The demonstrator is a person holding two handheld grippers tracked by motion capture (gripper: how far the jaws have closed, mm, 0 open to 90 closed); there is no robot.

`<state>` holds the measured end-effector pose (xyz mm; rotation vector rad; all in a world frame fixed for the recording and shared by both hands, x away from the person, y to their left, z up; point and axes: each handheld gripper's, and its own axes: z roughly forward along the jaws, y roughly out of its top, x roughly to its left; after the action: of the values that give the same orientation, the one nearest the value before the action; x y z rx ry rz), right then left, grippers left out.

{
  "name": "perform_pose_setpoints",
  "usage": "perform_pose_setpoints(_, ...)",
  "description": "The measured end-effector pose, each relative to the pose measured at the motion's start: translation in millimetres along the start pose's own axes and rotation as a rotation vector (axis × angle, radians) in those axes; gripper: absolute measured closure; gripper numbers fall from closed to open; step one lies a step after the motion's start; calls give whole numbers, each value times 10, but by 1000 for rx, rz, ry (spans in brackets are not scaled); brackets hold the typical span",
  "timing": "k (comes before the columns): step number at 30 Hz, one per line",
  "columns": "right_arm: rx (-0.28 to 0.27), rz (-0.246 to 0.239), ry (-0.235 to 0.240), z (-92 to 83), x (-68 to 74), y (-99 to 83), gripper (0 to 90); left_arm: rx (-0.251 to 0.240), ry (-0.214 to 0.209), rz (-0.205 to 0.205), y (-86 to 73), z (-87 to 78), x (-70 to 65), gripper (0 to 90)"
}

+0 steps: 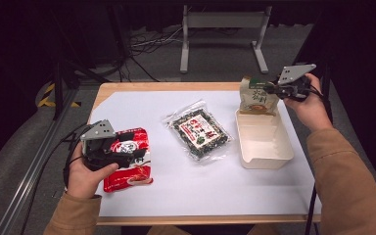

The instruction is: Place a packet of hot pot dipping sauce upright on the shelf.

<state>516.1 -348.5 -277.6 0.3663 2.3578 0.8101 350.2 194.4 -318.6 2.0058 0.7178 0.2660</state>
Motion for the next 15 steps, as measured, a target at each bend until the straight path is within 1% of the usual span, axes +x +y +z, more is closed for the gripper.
perform_pose_setpoints(3, -5, 11, 7, 29, 15, -32, 882, -2, -1, 1, -1, -1, 4, 309)
perform_pose_setpoints(7, 3, 22, 15, 83, 33, -84, 881, 1, 1, 2, 0, -3, 12, 309)
perform_pose_setpoints(10, 2, 42, 19, 106, 43, -116, 875, 2, 0, 1, 2, 1, 13, 310)
perform_pose_setpoints(13, 36, 44, 23, 128, 52, -141, 862, 2, 1, 6, 3, 8, 17, 310)
perform_pose_setpoints(14, 41, 46, 19, 135, 54, -159, 860, 2, -1, 4, 2, 9, 16, 309)
perform_pose_setpoints(15, 32, 60, 17, 134, 53, -173, 854, 2, -2, 3, 2, 9, 17, 309)
